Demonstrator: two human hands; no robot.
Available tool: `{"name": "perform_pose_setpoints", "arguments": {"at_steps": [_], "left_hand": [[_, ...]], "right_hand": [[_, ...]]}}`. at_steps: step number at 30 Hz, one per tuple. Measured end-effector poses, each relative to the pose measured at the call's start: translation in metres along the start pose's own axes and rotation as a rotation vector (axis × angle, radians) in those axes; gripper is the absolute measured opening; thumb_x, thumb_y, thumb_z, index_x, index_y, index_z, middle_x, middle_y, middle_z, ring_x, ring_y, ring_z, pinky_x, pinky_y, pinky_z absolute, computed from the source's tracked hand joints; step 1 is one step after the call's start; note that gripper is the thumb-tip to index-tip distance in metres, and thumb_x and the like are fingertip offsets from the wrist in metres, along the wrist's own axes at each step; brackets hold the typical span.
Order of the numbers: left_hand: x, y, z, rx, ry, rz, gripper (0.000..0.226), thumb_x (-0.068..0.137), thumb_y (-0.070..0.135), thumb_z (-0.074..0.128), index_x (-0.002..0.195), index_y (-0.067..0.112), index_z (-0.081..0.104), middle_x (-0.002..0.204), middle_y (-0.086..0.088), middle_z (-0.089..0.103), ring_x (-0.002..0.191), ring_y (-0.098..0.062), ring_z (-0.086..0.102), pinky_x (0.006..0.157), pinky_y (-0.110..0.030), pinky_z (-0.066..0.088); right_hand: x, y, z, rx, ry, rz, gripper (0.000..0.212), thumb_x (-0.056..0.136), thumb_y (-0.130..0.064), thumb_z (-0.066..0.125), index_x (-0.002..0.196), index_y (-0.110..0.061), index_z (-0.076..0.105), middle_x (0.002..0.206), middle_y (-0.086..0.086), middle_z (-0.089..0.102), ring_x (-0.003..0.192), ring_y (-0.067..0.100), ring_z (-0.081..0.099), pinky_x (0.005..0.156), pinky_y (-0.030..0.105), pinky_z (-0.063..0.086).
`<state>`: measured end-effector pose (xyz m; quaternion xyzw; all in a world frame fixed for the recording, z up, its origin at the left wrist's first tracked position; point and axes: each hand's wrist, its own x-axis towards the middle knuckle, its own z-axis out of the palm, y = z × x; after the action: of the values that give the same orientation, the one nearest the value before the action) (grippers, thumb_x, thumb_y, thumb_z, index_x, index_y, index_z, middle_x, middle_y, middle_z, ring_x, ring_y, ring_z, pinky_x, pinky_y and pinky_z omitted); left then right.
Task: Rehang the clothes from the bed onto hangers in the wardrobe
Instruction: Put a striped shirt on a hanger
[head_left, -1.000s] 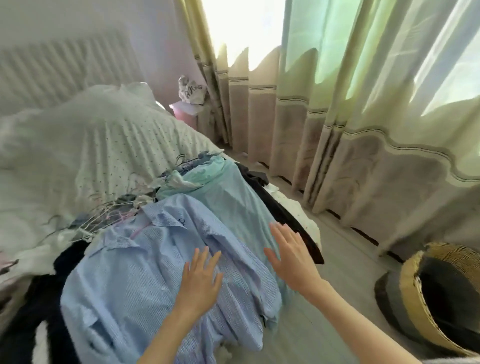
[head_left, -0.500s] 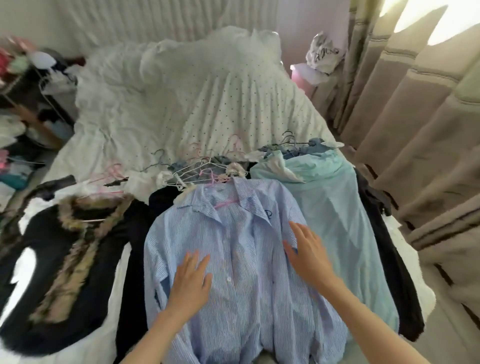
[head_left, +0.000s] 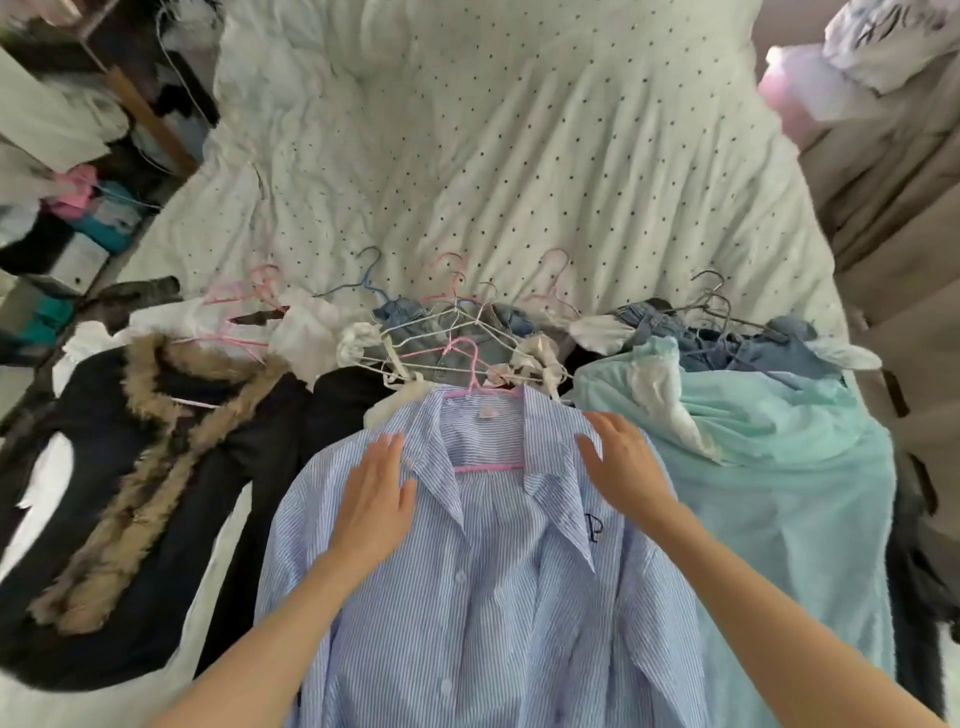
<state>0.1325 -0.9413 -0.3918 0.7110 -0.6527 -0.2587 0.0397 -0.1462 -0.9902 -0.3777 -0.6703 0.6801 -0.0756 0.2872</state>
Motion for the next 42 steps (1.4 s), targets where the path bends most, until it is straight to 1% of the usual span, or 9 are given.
{"name": "perform_pose_setpoints", "arguments": {"at_steps": [6,10,15,20,25,27,30,37,42], "left_hand": [[0.063,-0.001,0.017,0.037,-0.063,-0.116,0.061,0.099,0.030,0.036,0.147,0.007,0.008,0.155,-0.014,0.010,0.142,-0.027,0.012,0.115,-0.040,0.017],[0.048,-0.006,0.044,0.165,-0.233,-0.097,0.088,0.075,0.060,-0.006,0.148,0.014,0.012,0.156,-0.012,0.006,0.143,-0.027,0.009,0.113,-0.042,0.014],[0.030,-0.011,0.056,0.153,-0.290,-0.112,0.092,0.068,0.057,-0.013,0.148,0.019,0.013,0.156,-0.008,0.004,0.144,-0.023,0.005,0.115,-0.042,0.008],[0.014,0.006,0.023,-0.109,0.082,-0.064,0.040,0.097,0.023,0.040,0.134,0.007,0.043,0.147,-0.013,0.032,0.135,-0.028,0.031,0.108,-0.032,0.023],[0.027,0.016,-0.043,-0.172,0.375,-0.066,0.039,0.097,0.012,0.039,0.135,0.007,0.040,0.146,-0.012,0.035,0.140,-0.027,0.021,0.113,-0.042,0.011],[0.030,0.020,-0.061,-0.141,0.279,-0.008,0.034,0.099,0.018,0.036,0.130,0.010,0.048,0.135,-0.011,0.049,0.134,-0.032,0.034,0.110,-0.050,0.020],[0.014,0.029,-0.075,-0.266,0.150,0.143,0.030,0.099,0.024,0.034,0.115,0.012,0.057,0.104,-0.001,0.062,0.101,-0.022,0.058,0.085,-0.033,0.043],[-0.047,0.056,-0.092,-0.400,0.064,0.448,0.021,0.094,0.016,0.048,0.081,0.032,0.052,0.077,0.013,0.056,0.072,-0.001,0.052,0.063,-0.013,0.038],[-0.080,0.089,-0.091,-0.402,-0.149,0.658,0.025,0.090,0.033,0.047,0.072,0.017,0.054,0.061,-0.013,0.051,0.053,-0.014,0.041,0.053,-0.025,0.029]], "right_hand": [[0.071,0.010,0.024,-0.155,-0.139,0.087,0.038,0.098,-0.029,0.035,0.127,-0.008,0.047,0.125,0.014,0.054,0.116,0.032,0.047,0.092,0.038,0.037],[0.085,0.009,0.039,-0.254,-0.194,0.091,0.036,0.097,-0.032,0.033,0.117,-0.011,0.055,0.116,0.012,0.058,0.109,0.031,0.050,0.087,0.039,0.039],[0.083,0.006,0.036,-0.004,-0.083,0.200,0.031,0.094,-0.039,0.046,0.081,-0.013,0.057,0.082,0.005,0.058,0.090,0.029,0.059,0.069,0.033,0.036],[0.055,-0.005,0.007,0.296,-0.007,0.214,0.029,0.089,-0.037,0.058,0.073,-0.013,0.059,0.065,0.002,0.057,0.069,0.022,0.056,0.060,0.031,0.036],[0.014,-0.012,-0.023,0.362,0.063,0.129,0.027,0.086,-0.034,0.062,0.075,-0.010,0.064,0.062,-0.007,0.053,0.063,0.015,0.050,0.060,0.030,0.035],[-0.006,-0.019,-0.036,0.389,0.103,0.122,0.026,0.087,-0.032,0.062,0.075,-0.010,0.063,0.061,-0.008,0.052,0.062,0.013,0.049,0.060,0.028,0.035],[-0.038,-0.031,-0.059,0.408,0.213,0.132,0.025,0.087,-0.033,0.061,0.078,-0.010,0.066,0.061,-0.009,0.054,0.061,0.012,0.049,0.062,0.027,0.035],[-0.164,-0.025,-0.095,0.410,0.460,0.271,0.017,0.084,-0.032,0.065,0.074,-0.019,0.063,0.071,-0.004,0.062,0.070,0.016,0.056,0.067,0.033,0.043],[-0.275,-0.021,-0.088,0.454,0.670,0.383,0.015,0.082,-0.027,0.069,0.070,-0.021,0.060,0.067,-0.009,0.058,0.066,0.007,0.052,0.062,0.025,0.038]]}}
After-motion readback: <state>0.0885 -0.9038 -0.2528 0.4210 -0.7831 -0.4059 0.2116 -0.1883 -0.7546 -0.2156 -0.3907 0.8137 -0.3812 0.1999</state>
